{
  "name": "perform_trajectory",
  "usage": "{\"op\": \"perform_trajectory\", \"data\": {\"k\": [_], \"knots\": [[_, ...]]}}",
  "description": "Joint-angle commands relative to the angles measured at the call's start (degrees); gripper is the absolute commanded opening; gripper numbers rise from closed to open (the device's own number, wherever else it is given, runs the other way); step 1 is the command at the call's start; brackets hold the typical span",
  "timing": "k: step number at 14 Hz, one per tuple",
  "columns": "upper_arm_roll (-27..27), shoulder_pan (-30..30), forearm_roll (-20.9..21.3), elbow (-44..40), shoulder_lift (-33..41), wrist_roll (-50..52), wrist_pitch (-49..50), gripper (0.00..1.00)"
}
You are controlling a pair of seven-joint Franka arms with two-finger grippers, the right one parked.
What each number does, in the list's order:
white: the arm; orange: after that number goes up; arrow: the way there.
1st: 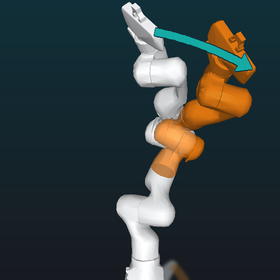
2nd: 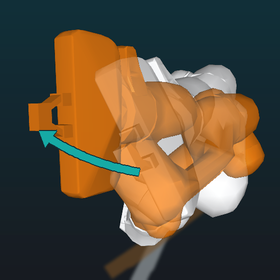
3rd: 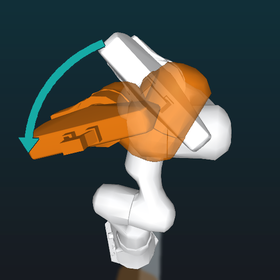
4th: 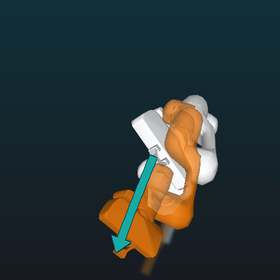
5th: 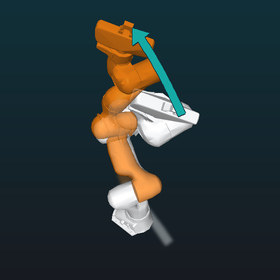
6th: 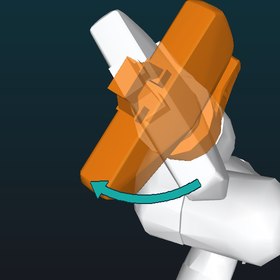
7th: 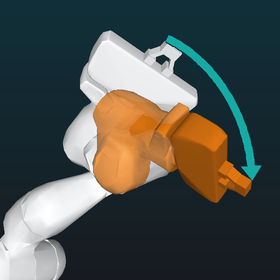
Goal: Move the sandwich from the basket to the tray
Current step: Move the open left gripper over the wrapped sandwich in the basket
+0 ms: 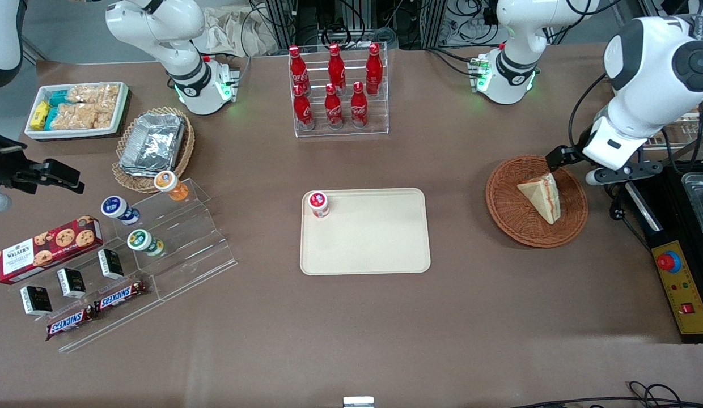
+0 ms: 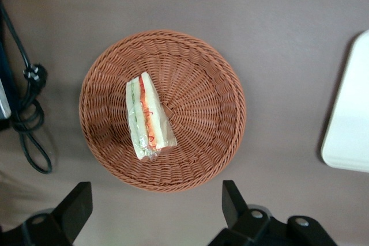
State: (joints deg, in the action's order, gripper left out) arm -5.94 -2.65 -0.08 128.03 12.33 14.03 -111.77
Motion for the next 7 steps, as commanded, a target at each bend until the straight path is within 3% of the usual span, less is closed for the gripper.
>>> {"op": "perform_trajectory", "data": {"k": [1,4,7], "knots": [[0.5,-0.1,-0.5,5.0,1.0,7.5,-4.6,1.0],[0.5,-0.1,-0.5,8.0,-0.7,15.7,-9.7,1.0],[0.5,-0.2,-0.5,11.4,-2.6,16.8,-14.8,1.0]]}}
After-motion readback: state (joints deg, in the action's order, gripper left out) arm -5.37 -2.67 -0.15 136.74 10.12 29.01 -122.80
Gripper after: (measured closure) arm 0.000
